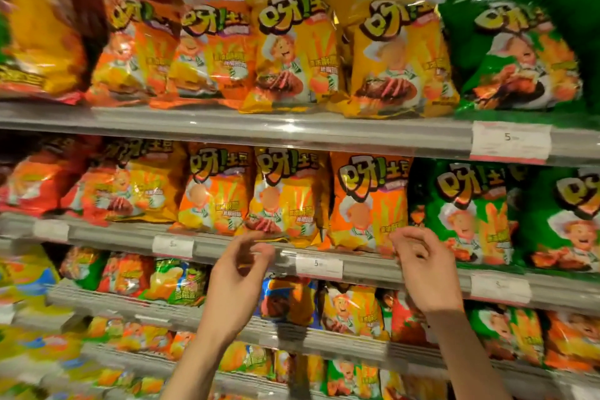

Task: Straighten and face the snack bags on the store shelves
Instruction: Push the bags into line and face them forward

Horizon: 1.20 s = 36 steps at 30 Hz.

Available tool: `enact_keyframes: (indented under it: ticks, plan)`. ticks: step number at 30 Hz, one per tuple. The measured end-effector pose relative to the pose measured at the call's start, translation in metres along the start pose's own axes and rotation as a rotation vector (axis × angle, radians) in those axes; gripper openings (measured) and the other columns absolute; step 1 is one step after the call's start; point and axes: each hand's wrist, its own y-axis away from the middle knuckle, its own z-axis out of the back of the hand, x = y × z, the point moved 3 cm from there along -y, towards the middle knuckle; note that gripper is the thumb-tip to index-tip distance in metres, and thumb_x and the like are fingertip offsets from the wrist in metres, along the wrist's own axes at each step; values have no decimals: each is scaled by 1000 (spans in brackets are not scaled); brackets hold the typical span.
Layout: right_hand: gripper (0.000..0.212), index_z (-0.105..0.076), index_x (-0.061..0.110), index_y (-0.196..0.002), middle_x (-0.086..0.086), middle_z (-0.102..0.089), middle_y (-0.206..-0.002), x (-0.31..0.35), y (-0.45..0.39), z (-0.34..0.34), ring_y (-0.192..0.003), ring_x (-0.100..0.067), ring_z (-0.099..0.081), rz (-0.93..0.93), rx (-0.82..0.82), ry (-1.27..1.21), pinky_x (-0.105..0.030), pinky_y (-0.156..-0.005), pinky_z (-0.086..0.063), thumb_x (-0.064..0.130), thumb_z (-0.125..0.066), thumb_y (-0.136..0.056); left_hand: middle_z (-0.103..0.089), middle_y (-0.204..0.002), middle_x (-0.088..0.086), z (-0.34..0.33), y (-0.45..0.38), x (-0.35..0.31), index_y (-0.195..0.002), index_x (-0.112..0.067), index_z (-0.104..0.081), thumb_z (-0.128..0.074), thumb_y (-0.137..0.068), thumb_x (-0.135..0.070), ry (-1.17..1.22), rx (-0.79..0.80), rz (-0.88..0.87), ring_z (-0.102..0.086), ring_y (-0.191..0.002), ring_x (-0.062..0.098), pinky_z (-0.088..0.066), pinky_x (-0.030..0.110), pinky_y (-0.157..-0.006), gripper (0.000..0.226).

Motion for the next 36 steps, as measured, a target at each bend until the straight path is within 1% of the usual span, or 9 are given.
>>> enact_keyframes:
  ticks: [4, 8, 11, 15, 20, 24, 28, 32, 36]
  plan:
    - [15, -64, 21, -113, 8, -66, -103, 0, -23, 13, -90, 4, -60, 52, -145, 96, -9, -68, -47, 26, -61, -99, -72, -100, -9, -28, -31, -11, -114, -33, -64, -66, -98, -27, 3, 62, -83, -66, -93, 5, -50, 18, -79, 17]
    - [36, -58, 21, -130, 4, -63, -124, -8, -33, 2, -115, -11, -61, 20, -159, 125, -39, -103, -52, 35, -63, -97, -72, -105, -16, -56, -48, -13, -123, -28, -63, -67, -98, -31, -74, 177, -155, -67, -96, 3, -54, 22, -85, 26]
    - [64, -44, 28, -147, 8, -52, -146, -6, -38, -9, -135, -12, -49, -4, -99, 157, -44, -114, -43, 55, -60, -92, -70, -110, -20, -71, -63, -17, -132, -31, -60, -66, -97, -37, -157, 218, -216, -67, -98, -1, -55, 30, -89, 37]
    - [84, -26, 32, -158, 10, -37, -160, -6, -45, -16, -146, -15, -37, -50, -51, 286, -46, -120, -34, 71, -51, -88, -70, -101, -19, -89, -81, -26, -139, -31, -56, -65, -95, -45, -287, 230, -327, -66, -82, -3, -51, 14, -70, 47]
    - [88, -32, 29, -155, 13, -47, -150, -4, -45, -22, -139, -10, -46, -65, -37, 190, -39, -117, -38, 72, -57, -82, -77, -109, -4, -102, -94, -34, -149, -26, -47, -57, -96, -58, -462, 264, -389, -73, -78, 10, -60, 39, -75, 63]
    - [68, -38, 23, -152, 7, -57, -141, 1, -46, -18, -131, -9, -53, -58, -40, 165, -24, -101, -42, 49, -62, -94, -75, -116, -5, -106, -95, -36, -148, -25, -49, -57, -96, -58, -492, 253, -386, -73, -83, 15, -58, 38, -75, 62]
    - [66, -41, 25, -149, 8, -64, -131, 12, -51, -13, -114, -3, -64, -45, -30, 147, -17, -85, -48, 51, -63, -93, -75, -107, -13, -104, -94, -39, -144, -25, -55, -61, -94, -58, -372, 230, -344, -67, -69, 2, -57, 34, -70, 60]
    - [61, -42, 26, -146, 5, -66, -122, 26, -52, -11, -106, -4, -66, -27, -4, 112, -11, -65, -52, 50, -63, -93, -66, -97, -28, -95, -91, -46, -137, -28, -60, -65, -91, -58, -235, 187, -296, -65, -76, 0, -54, 25, -70, 55]
    - [52, -53, 32, -134, 18, -64, -118, 38, -44, -9, -99, 14, -62, -55, 55, 94, -6, -69, -47, 61, -58, -91, -69, -95, -23, -85, -84, -46, -133, -30, -62, -66, -90, -55, -117, 217, -248, -68, -83, 6, -56, 33, -76, 50]
